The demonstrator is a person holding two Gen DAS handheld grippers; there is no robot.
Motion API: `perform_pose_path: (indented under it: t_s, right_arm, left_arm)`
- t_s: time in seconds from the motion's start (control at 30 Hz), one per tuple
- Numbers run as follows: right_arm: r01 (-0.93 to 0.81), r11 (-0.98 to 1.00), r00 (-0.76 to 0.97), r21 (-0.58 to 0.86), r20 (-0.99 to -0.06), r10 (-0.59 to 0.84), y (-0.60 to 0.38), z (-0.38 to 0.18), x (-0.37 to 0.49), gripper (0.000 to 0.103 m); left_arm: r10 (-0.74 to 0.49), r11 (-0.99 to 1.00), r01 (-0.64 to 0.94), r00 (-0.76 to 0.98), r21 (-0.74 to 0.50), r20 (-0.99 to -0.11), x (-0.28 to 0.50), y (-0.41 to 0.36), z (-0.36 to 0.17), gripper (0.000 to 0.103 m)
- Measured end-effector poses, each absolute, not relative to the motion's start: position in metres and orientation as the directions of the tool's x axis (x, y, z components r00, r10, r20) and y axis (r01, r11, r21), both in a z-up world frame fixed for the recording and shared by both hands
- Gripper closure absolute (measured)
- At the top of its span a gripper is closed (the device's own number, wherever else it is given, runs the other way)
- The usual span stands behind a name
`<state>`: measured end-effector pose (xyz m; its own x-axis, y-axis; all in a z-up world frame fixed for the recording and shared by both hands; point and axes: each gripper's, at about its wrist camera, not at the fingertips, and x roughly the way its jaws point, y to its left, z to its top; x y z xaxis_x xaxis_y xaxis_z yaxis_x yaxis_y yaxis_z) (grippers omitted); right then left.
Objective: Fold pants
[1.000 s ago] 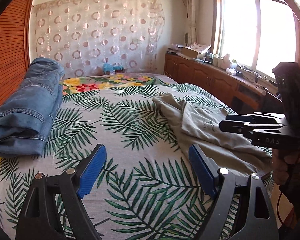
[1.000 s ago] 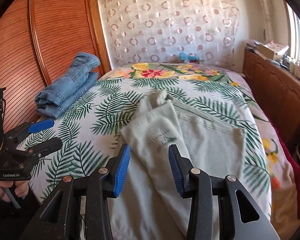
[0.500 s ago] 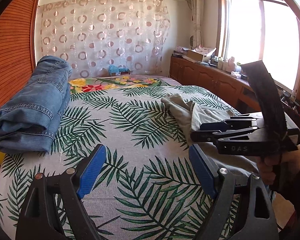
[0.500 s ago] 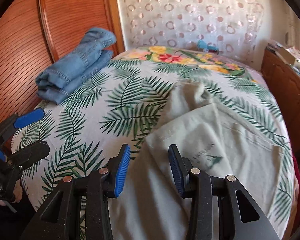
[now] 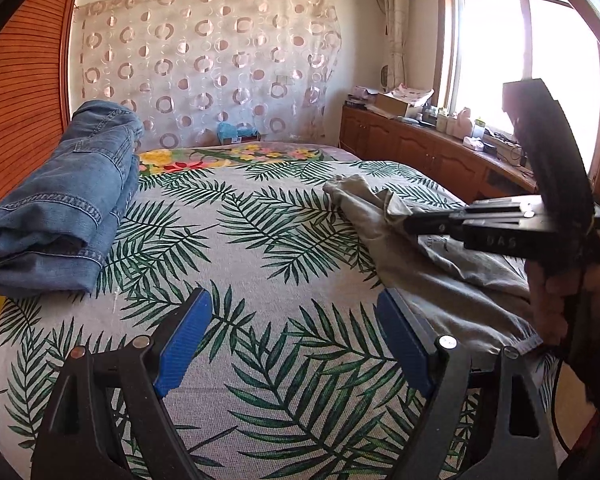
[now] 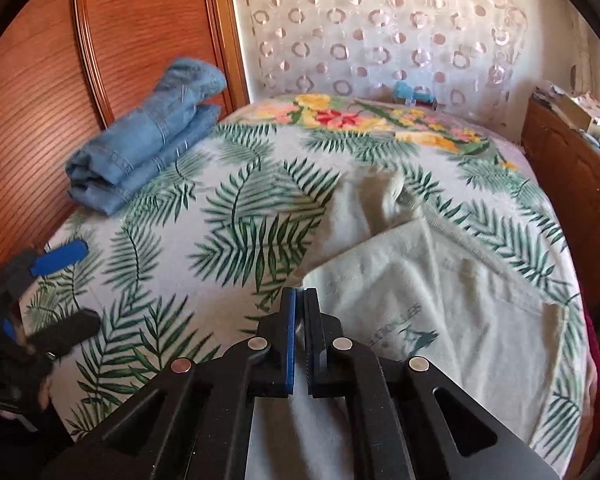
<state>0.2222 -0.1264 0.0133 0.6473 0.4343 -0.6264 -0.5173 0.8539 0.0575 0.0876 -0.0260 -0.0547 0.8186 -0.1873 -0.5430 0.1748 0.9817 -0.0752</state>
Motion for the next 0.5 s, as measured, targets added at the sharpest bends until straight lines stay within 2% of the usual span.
perform_pose_path:
  t_s: [0.5]
  right_arm:
    - [-0.424, 0.906, 0.752, -0.004, -0.559, 0.35, -0.179, 0.045, 0.207, 0.1]
  left_arm:
    - [-0.235, 0.969, 0.235, 0.793, -0.074, -0.561, 0.087, -0.046, -0.06, 0.018]
